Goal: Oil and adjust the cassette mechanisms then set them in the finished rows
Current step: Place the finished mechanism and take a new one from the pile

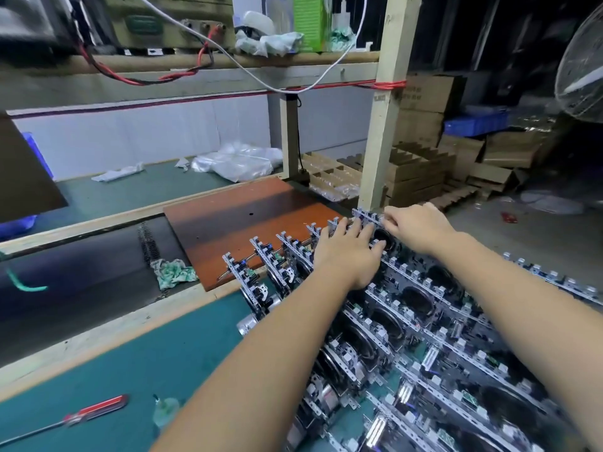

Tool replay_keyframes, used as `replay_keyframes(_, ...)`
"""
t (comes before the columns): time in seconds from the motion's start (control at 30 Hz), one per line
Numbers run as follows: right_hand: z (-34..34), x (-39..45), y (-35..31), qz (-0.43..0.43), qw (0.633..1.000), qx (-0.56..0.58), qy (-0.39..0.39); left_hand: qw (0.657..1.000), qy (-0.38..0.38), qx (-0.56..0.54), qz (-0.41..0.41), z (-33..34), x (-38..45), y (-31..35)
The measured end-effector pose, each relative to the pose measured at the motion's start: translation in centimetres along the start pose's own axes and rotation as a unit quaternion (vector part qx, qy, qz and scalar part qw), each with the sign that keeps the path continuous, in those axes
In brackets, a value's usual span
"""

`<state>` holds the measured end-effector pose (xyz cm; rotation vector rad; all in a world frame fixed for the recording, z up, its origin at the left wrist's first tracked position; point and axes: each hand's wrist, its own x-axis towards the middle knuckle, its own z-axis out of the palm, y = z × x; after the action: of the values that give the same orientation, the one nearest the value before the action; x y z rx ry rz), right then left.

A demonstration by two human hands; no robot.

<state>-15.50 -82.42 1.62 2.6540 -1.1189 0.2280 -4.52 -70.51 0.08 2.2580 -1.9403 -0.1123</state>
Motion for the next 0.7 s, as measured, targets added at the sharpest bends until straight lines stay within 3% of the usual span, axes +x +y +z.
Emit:
replay_keyframes(0.13, -0.3, 0.3, -0.4, -0.065, 0.996, -0.058, 0.018, 1.0, -0.01, 0.015, -0.002, -0.6, 0.3, 0.0)
replay_keyframes(0.47, -0.8, -0.5, -0.8, -0.062, 0.997, 0.05, -0.021, 0.996, -0.017, 0.081, -0.015, -1.5, 1.4, 0.4)
replay_keyframes(0.63, -1.0, -0.8, -1.2, -0.027, 0.994, -0.109, 0.01, 0.992, -0.004, 0.124, -0.006, -1.5, 2.0, 0.9)
replay_keyframes(0.7, -0.9, -1.3, -1.7, -0.009, 0.992, -0.121, 0.022, 0.993, -0.001, 0.115, -0.008, -1.3, 1.9, 0.9)
